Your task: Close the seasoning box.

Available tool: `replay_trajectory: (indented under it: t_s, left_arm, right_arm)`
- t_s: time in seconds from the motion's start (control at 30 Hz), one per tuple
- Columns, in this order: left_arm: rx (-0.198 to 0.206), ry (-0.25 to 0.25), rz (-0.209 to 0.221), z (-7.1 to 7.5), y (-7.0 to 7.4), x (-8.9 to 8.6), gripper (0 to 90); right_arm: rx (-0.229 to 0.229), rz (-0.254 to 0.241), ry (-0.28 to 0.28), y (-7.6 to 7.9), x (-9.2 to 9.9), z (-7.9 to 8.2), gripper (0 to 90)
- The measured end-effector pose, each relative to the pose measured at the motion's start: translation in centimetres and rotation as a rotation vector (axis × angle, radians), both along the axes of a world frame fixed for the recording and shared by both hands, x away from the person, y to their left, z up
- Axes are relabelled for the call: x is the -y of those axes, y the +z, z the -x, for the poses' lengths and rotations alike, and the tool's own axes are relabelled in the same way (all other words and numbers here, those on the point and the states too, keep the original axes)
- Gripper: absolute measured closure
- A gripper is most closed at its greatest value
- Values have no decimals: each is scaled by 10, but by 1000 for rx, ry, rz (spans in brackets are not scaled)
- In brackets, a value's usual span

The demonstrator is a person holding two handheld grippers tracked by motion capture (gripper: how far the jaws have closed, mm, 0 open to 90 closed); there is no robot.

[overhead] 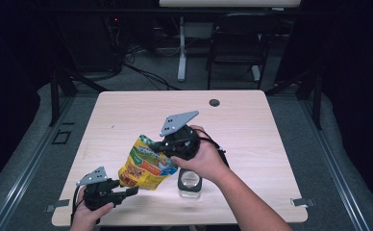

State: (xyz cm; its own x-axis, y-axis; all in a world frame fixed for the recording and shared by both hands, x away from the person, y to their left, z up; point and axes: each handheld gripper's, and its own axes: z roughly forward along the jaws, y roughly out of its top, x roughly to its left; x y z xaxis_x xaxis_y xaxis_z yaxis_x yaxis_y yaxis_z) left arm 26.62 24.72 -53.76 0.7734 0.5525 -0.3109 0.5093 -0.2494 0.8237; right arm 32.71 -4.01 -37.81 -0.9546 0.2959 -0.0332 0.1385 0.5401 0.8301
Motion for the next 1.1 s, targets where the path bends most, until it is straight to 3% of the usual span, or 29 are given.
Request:
replay_trajectory:
  t_s: [0.17, 0.63, 0.73, 1.1]
  left_arm:
    - [5, 0, 23, 0, 1, -1, 552]
    - [-8, -6, 10, -2, 0, -2, 547]
    - [-12, -10, 30, -2, 1, -2, 548]
    - [-21, 25, 44, -2, 1, -3, 537]
  right_arm:
    - [4, 2, -3, -1, 3, -2, 900]
    - [10, -1, 7, -7, 6, -6, 900]
    - [18, -4, 11, -8, 7, -6, 900]
    - [10, -23, 28, -12, 11, -8, 900]
